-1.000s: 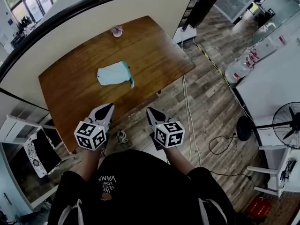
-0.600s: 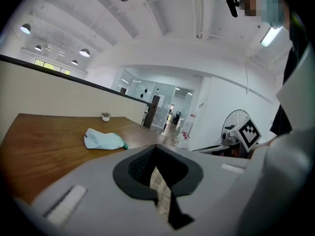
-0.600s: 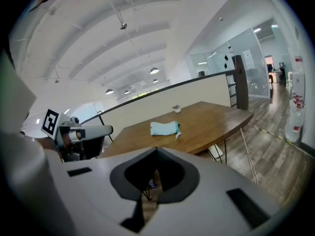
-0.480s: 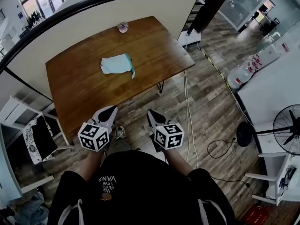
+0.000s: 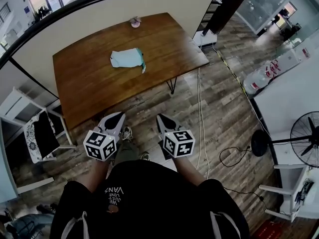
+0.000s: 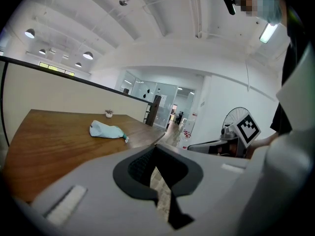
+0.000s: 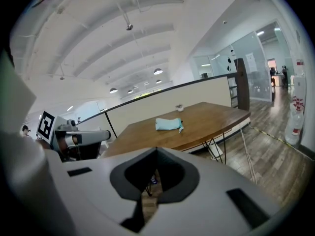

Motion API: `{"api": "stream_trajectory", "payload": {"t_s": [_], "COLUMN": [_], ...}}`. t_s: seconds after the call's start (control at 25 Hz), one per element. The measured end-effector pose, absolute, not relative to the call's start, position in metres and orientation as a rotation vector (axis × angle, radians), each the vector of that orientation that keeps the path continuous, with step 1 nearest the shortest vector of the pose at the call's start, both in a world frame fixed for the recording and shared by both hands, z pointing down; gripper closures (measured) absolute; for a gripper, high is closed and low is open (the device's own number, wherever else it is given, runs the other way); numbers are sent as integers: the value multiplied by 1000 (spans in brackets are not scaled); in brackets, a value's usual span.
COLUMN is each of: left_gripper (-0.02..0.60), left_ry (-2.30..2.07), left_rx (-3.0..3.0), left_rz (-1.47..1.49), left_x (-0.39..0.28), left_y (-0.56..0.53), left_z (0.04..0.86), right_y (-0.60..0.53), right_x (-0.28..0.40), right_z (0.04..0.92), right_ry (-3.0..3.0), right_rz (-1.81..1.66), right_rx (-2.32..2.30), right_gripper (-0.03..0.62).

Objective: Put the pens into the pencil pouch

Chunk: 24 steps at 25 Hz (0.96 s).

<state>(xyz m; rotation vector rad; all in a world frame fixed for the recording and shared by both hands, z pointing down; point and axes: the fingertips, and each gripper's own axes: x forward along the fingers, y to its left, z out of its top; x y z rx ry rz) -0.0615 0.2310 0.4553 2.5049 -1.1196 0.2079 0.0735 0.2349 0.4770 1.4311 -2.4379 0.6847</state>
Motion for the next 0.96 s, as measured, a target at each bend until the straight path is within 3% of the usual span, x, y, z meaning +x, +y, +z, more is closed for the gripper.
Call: {"api": "stream_trajectory", "payload": {"t_s": [0.96], "left_gripper": [571], "left_ry": [-1154], "left_rx": [2479], "left_rz": [212], "left_x": [-53], "left_y": [261], "left_z": [471], "right_y": [262], "right_x": [80], "right_z": [489], "right_ry": [-2417], "right_rz": [673], "right_rx": [1391], "right_gripper": [582]}}
